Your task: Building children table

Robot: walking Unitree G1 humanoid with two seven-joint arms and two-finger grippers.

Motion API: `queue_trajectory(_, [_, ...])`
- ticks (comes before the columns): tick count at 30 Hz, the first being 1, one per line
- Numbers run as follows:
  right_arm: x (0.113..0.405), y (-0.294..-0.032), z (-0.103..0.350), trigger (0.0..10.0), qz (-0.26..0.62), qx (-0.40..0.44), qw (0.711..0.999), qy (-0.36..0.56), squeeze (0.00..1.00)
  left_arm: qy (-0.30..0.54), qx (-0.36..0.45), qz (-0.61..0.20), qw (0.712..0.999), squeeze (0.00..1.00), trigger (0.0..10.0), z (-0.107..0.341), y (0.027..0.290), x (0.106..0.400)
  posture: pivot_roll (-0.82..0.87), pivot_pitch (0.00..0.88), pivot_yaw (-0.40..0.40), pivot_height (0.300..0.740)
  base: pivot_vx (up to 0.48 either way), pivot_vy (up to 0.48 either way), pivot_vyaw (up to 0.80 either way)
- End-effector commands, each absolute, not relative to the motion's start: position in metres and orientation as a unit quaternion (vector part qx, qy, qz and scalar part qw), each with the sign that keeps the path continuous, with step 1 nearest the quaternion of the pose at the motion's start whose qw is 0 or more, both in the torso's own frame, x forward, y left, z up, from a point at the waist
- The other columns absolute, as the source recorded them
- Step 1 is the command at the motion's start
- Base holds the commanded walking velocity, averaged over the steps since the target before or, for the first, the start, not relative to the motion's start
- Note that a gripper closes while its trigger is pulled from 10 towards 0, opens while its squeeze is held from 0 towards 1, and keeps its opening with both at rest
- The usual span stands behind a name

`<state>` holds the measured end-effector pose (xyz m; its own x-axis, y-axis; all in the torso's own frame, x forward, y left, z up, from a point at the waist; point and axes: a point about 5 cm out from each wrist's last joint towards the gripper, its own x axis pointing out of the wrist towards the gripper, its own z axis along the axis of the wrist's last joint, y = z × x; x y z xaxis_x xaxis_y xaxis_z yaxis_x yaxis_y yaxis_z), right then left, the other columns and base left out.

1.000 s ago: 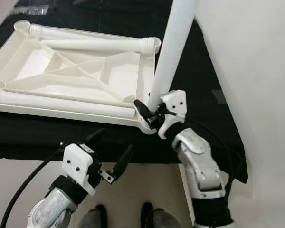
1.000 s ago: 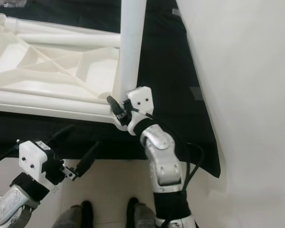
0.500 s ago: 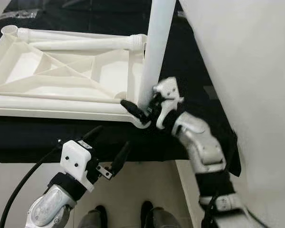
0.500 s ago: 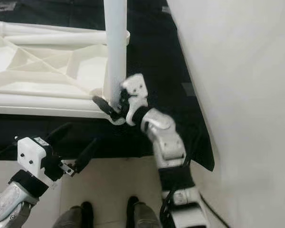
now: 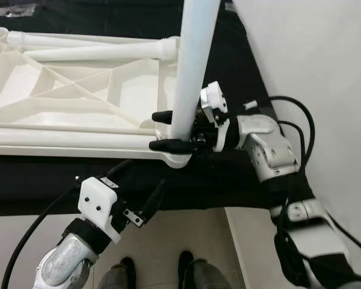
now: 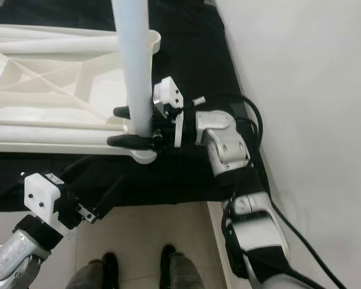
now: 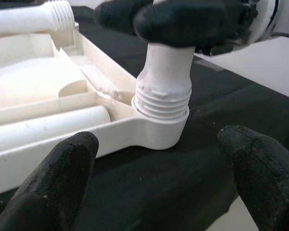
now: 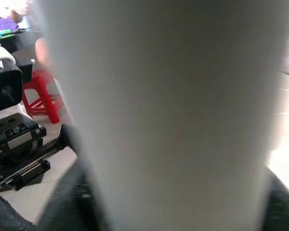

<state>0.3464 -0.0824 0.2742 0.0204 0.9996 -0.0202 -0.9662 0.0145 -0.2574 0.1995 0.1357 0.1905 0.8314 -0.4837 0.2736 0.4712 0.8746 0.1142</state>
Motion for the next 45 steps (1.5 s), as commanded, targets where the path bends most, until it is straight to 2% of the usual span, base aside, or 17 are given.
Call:
queue_trajectory(1, [0.344,-0.078,0.267,0.0,0.717,-0.095,0.686,-0.078,0.00,-0.131,0.014,-0.257,0.957,0.00,10.0,0.184,0.133,0.196,0.12,0.302,-0.081,0.740,0.000,0.000,0.00])
queue_trajectory(10, [0.358,-0.090,0.255,0.0,0.677,-0.086,0.727,-0.069,0.00,-0.125,0.015,-0.260,0.957,0.00,10.0,0.182,0.132,0.194,0.13,0.304,-0.091,0.740,0.000,0.000,0.00])
queue_trajectory(11, [0.363,-0.096,0.246,0.0,0.639,-0.083,0.762,-0.060,0.00,-0.125,0.015,-0.260,0.957,0.00,10.0,0.182,0.131,0.194,0.12,0.305,-0.098,0.740,0.000,0.000,0.00])
queue_trajectory(12, [0.363,-0.096,0.246,0.0,0.639,-0.083,0.762,-0.060,0.00,-0.125,0.015,-0.260,0.957,0.00,10.0,0.182,0.131,0.194,0.12,0.305,-0.098,0.740,0.000,0.000,0.00])
queue_trajectory(14, [0.367,-0.116,0.186,0.0,0.395,-0.111,0.911,0.041,0.00,-0.122,0.014,-0.258,0.958,0.00,10.0,0.181,0.133,0.192,0.12,0.310,-0.104,0.740,0.000,0.000,0.00])
queue_trajectory(17, [0.346,-0.113,0.157,0.0,0.261,-0.113,0.955,0.085,0.00,-0.121,0.014,-0.258,0.959,0.00,10.0,0.181,0.135,0.192,0.11,0.319,-0.088,0.740,0.000,0.000,0.00])
queue_trajectory(20, [0.321,-0.091,0.151,0.0,0.238,-0.064,0.965,0.091,0.00,-0.122,0.016,-0.260,0.958,0.00,10.0,0.182,0.135,0.193,0.11,0.317,-0.083,0.740,0.000,0.000,0.00])
queue_trajectory(27, [0.343,-0.064,0.171,0.0,0.231,-0.060,0.970,0.056,0.00,-0.127,0.015,-0.259,0.957,0.00,10.0,0.184,0.134,0.197,0.12,0.298,-0.076,0.740,0.000,0.000,0.00])
queue_trajectory(28, [0.345,-0.060,0.177,10.0,0.239,-0.054,0.968,0.047,0.00,-0.127,0.017,-0.258,0.958,0.00,10.0,0.185,0.135,0.197,0.12,0.300,-0.081,0.740,0.000,0.000,0.00])
queue_trajectory(29, [0.346,-0.056,0.185,10.0,0.255,-0.050,0.965,0.031,0.20,-0.128,0.018,-0.256,0.958,0.00,10.0,0.185,0.136,0.197,0.12,0.300,-0.081,0.740,0.000,0.000,0.00])
queue_trajectory(32, [0.344,-0.052,0.193,10.0,0.272,-0.046,0.961,0.015,0.20,-0.128,0.019,-0.255,0.958,0.00,10.0,0.185,0.136,0.197,0.12,0.301,-0.080,0.740,0.000,0.000,0.00])
queue_trajectory(33, [0.344,-0.050,0.200,10.0,0.298,-0.034,0.954,0.000,1.00,-0.128,0.019,-0.254,0.958,0.00,10.0,0.185,0.136,0.197,0.12,0.301,-0.084,0.740,0.000,0.000,0.00])
queue_trajectory(36, [0.348,-0.050,0.220,10.0,0.350,-0.012,0.936,-0.045,1.00,-0.130,0.019,-0.254,0.958,0.00,10.0,0.186,0.136,0.198,0.12,0.302,-0.085,0.740,0.000,0.000,0.00])
queue_trajectory(37, [0.350,-0.051,0.229,10.0,0.391,-0.024,0.918,-0.062,0.09,-0.131,0.019,-0.254,0.958,0.00,10.0,0.187,0.135,0.199,0.12,0.302,-0.087,0.740,0.000,0.000,0.00])
queue_trajectory(39, [0.352,-0.052,0.234,10.0,0.415,-0.036,0.907,-0.070,0.09,-0.132,0.019,-0.254,0.958,0.00,10.0,0.187,0.135,0.199,0.12,0.302,-0.087,0.740,0.000,0.000,0.00])
queue_trajectory(41, [0.354,-0.059,0.250,10.0,0.490,-0.054,0.865,-0.090,0.00,-0.134,0.018,-0.254,0.958,0.00,10.0,0.188,0.134,0.199,0.13,0.304,-0.096,0.740,0.000,0.000,0.00])
queue_trajectory(45, [0.356,-0.063,0.255,10.0,0.514,-0.081,0.848,-0.099,0.00,-0.134,0.019,-0.251,0.958,0.00,10.0,0.188,0.135,0.198,0.14,0.307,-0.100,0.740,0.000,0.000,0.00])
